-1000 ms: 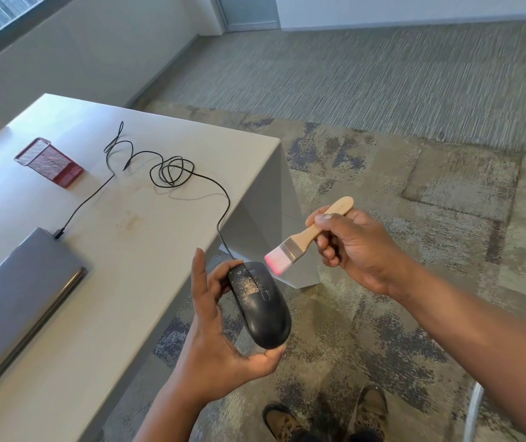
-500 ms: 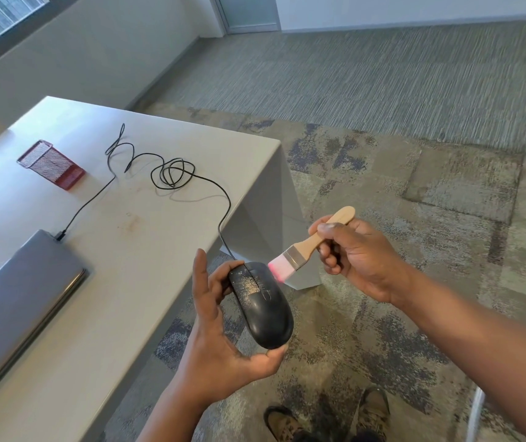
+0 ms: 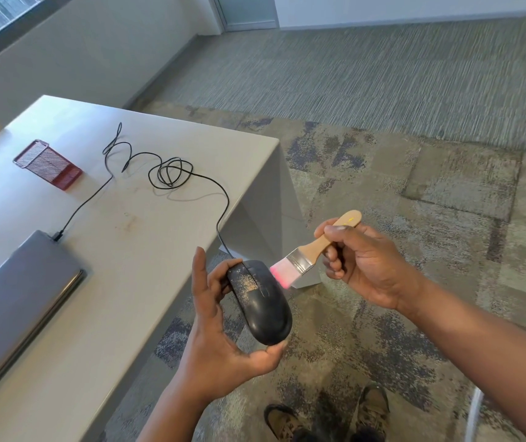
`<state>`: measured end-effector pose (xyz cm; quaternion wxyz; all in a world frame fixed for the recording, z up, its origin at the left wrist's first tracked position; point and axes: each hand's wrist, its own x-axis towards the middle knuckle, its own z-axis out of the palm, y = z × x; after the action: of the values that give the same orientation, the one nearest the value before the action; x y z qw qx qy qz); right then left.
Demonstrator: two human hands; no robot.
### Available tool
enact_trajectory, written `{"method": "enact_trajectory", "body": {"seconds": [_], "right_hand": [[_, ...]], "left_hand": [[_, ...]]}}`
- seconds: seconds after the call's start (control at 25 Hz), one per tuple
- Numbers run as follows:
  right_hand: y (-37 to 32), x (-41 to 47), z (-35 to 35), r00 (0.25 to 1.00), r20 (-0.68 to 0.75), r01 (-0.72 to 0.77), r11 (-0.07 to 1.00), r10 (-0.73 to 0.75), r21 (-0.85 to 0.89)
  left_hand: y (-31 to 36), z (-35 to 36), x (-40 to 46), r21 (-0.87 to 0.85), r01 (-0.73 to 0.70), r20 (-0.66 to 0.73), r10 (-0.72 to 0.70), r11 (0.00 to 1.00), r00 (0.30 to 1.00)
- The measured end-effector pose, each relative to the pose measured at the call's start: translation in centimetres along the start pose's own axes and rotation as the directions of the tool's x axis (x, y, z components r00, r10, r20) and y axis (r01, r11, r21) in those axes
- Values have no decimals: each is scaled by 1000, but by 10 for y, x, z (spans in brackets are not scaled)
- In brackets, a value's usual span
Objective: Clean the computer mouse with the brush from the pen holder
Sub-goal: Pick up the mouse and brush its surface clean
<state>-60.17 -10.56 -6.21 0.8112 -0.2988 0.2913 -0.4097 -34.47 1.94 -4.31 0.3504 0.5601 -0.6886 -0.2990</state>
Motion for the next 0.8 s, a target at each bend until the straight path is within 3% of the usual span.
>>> {"method": "enact_trajectory", "body": {"seconds": [0.12, 0.32, 0.48, 0.6, 0.72, 0.8], "right_hand": [[2, -1, 8, 993, 118, -5, 999, 9, -37], [-6, -3, 15, 994, -27, 98, 966, -108, -241], [-15, -11, 34, 970, 242, 112, 947, -37, -302], [-19, -8, 51, 965, 252, 173, 890, -68, -423], [-30, -3, 61, 952, 227, 301, 777, -207, -553], [-35, -2, 64, 922, 301, 388, 593, -244, -706]], "left_hand": [[3, 1, 2, 9, 24, 20, -24, 1000, 1000], [4, 1, 1, 53, 55, 34, -57, 997, 998], [2, 2, -1, 72, 95, 36, -98, 993, 995], [3, 1, 0, 101, 104, 59, -110, 989, 992], [4, 1, 1, 134, 86, 62, -94, 987, 994], [4, 1, 1, 146, 80, 54, -89, 986, 995]]}}
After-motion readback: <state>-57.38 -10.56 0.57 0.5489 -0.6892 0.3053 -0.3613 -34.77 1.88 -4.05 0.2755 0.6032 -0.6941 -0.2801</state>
